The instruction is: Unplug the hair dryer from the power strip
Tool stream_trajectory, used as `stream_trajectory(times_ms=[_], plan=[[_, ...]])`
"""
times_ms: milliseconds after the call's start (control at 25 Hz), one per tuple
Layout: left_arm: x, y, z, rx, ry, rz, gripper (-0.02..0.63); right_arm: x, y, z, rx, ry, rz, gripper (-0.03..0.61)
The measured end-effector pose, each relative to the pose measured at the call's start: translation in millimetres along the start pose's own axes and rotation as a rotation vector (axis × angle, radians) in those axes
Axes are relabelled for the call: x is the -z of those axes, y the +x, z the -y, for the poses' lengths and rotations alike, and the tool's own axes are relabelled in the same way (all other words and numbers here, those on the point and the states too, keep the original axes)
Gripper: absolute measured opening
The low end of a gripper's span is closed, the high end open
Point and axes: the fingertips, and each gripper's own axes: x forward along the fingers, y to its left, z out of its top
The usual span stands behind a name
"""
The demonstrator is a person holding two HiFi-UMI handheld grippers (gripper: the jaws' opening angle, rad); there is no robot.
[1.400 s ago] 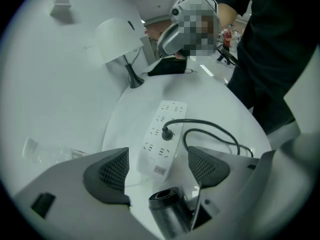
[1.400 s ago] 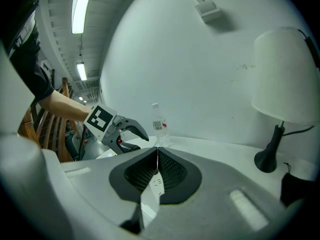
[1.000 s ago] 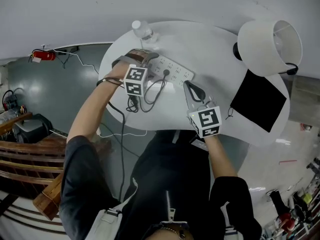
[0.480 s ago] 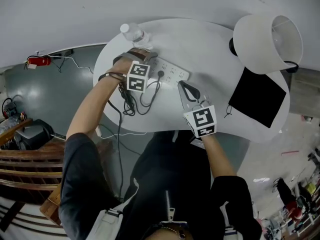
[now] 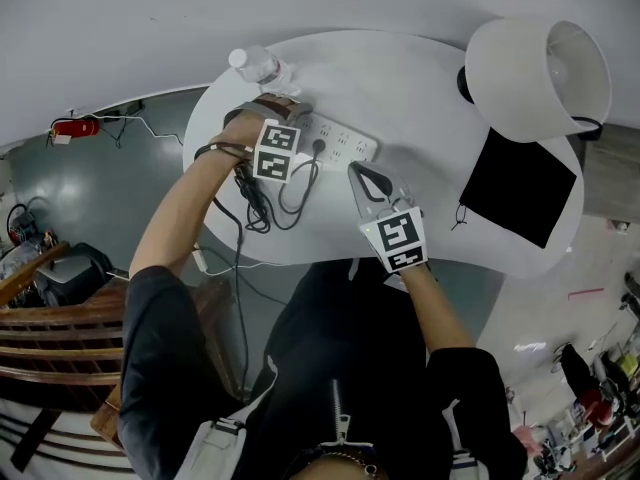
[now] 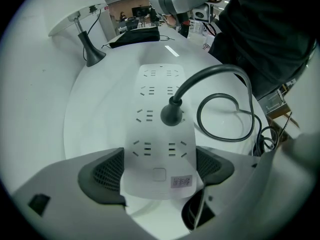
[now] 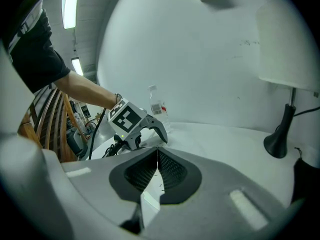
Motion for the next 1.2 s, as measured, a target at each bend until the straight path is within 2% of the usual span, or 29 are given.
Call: stream_trajectory(times_ms=[480, 840, 960, 1200], plan=[[1, 0, 0, 0.000, 0.006, 0.009, 0.431, 12, 16, -3, -0.024, -0.038, -0.029, 0.005], [-1, 1, -2, 0.003, 0.006, -0.018, 0.431, 21, 29, 7, -0.017, -0.185, -0.048, 0.010], [0, 0, -1, 0.001, 0.006, -0.015, 0.431, 23, 40, 1, -0.029, -0.254, -0.064, 0.077], [0, 1, -3, -0.001, 0.002, -0.025, 0.431, 32, 69, -12, -0.085, -0.379, -0.094, 0.101]])
